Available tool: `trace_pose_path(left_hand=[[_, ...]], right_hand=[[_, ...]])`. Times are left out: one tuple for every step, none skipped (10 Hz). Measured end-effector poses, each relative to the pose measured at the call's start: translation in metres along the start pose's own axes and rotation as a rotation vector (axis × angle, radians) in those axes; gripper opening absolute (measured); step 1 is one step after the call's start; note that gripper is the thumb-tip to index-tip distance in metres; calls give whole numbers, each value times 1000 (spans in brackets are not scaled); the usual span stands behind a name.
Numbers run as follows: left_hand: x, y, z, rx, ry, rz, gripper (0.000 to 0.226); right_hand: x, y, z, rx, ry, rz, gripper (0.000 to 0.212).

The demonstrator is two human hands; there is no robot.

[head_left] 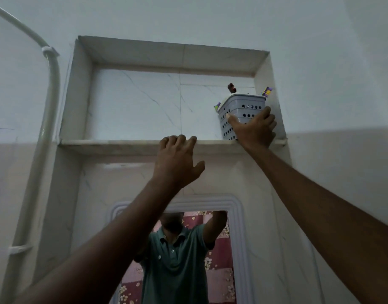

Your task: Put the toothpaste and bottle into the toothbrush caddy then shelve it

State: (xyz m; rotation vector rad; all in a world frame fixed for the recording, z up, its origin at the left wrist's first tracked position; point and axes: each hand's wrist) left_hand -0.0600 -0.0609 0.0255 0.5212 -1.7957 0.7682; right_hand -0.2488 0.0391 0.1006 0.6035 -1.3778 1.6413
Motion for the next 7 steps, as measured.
trace_pose_path(left_hand=[[-1, 2, 3, 12, 33, -14, 74], [-1, 3, 7, 12, 46, -15, 75], [-2, 4, 7, 8, 43, -15, 76], [-3, 2, 4, 9, 20, 6, 77], [-5, 0, 0, 27, -16, 19, 82], [-19, 3, -11, 3, -10, 1, 82], [-40, 2, -18, 11, 22, -10, 80]], right_hand=[[-5, 9, 10, -52, 0, -51, 119], [-8, 12, 10, -81, -3, -92, 119], [-9, 16, 6, -96, -41, -115, 119], [-17, 25, -1, -139, -68, -165, 117], [-23, 35, -3, -174, -91, -211, 108], [-36, 36, -22, -189, -142, -265, 97], [-56, 37, -37, -179, -160, -325, 89]])
Point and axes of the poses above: each hand's wrist, its own x-axis towards the middle knuckle, its own z-axis out of the palm, y = z × x, and after that the axes turned 4 degrees about x, right-handed
